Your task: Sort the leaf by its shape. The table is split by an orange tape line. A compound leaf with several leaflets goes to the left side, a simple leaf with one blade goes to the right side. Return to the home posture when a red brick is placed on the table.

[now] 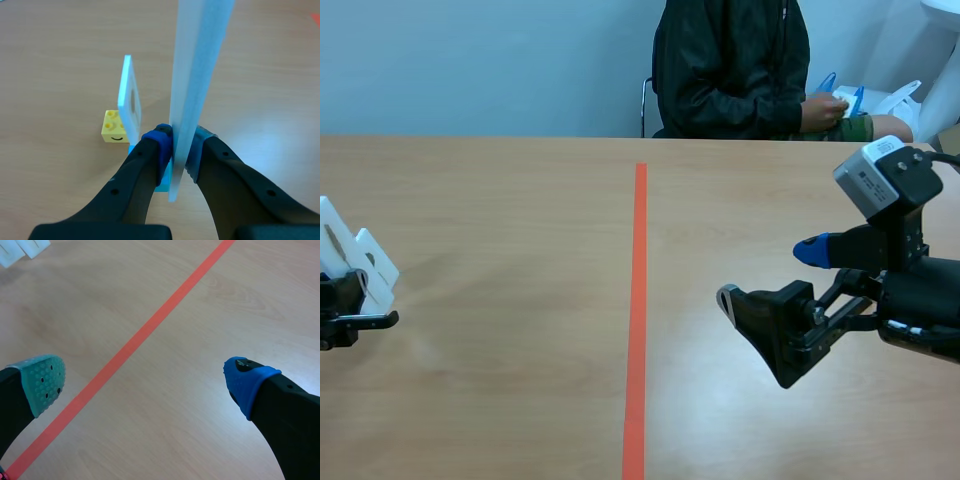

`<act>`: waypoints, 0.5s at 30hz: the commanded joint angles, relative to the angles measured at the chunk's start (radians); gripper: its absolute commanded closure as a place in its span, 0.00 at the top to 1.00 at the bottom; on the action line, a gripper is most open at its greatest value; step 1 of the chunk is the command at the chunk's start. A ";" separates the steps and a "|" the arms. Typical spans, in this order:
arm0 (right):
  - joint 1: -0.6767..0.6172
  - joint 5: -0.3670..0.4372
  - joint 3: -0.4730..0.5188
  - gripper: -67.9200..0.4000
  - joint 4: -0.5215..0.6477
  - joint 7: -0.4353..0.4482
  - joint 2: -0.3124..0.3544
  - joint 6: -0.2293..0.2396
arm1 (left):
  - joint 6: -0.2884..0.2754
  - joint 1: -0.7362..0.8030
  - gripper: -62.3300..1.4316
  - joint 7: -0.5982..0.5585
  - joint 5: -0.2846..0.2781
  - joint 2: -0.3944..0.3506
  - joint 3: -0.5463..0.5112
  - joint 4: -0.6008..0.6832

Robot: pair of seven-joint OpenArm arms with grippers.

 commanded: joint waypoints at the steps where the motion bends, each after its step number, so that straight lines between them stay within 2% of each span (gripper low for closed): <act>1: 0.008 0.004 0.008 1.00 0.012 0.015 0.008 -0.001 | -0.002 -0.014 0.08 -0.033 -0.008 0.002 0.001 -0.004; 8: 0.008 0.004 0.008 1.00 0.012 0.015 0.008 -0.001 | -0.002 -0.057 0.09 -0.095 -0.008 0.001 0.001 -0.129; 15: 0.008 0.004 0.008 1.00 0.012 0.015 0.008 0.000 | -0.002 -0.073 0.14 -0.116 -0.008 0.002 0.001 -0.180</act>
